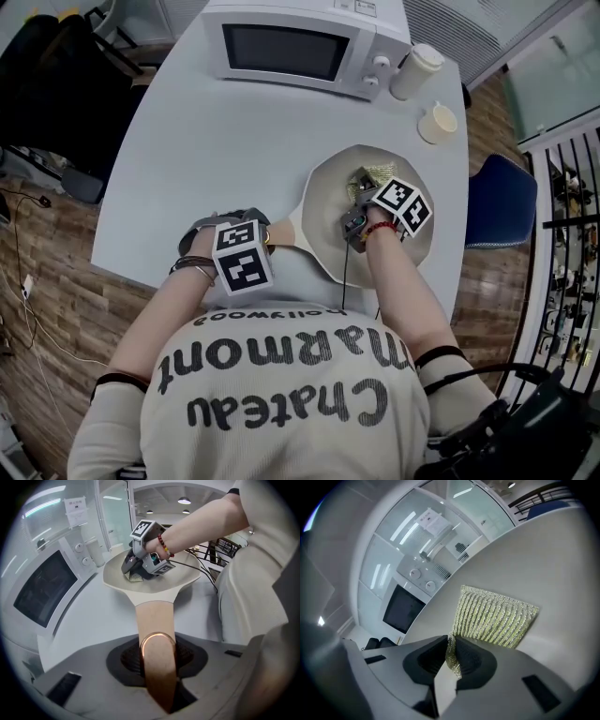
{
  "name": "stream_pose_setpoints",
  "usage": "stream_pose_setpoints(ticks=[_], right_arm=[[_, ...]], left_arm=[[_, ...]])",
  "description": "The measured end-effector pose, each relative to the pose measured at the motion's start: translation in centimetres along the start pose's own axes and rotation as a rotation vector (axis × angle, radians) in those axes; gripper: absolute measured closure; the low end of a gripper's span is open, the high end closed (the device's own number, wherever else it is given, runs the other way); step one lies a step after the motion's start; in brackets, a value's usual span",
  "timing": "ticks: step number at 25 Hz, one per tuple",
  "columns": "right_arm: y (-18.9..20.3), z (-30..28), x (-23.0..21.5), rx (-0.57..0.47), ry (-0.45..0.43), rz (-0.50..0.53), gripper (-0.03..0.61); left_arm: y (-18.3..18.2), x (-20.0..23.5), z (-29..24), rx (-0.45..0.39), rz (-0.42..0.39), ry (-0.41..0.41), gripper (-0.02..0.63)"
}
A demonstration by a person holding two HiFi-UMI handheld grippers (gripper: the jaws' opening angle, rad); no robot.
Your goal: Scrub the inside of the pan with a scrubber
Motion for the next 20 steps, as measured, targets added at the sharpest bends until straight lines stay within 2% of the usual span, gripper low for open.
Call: stream_pose_setpoints(ticks=[11, 20], right_arm=[[-3.1, 3.0, -3.7, -0.148, 0.129, -0.129, 0.526], [-3.6, 5.5, -6.2, -0.247, 0.235, -0.268, 0.526]], left_arm=[[0.1, -0.1, 0.1, 0.001, 0.004, 0.003, 0.485], [0.3, 0.4, -0.2, 0.017, 0.011, 0.009, 0.495]])
Point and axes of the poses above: the fingertips, and each gripper's own axes: z backward along the fingers, x to its left, y out of its underside, the point moved 4 cm from there along z, backward along the fingers, and after that the axes turned 6 degrees about -z, right-handed, at the moved point
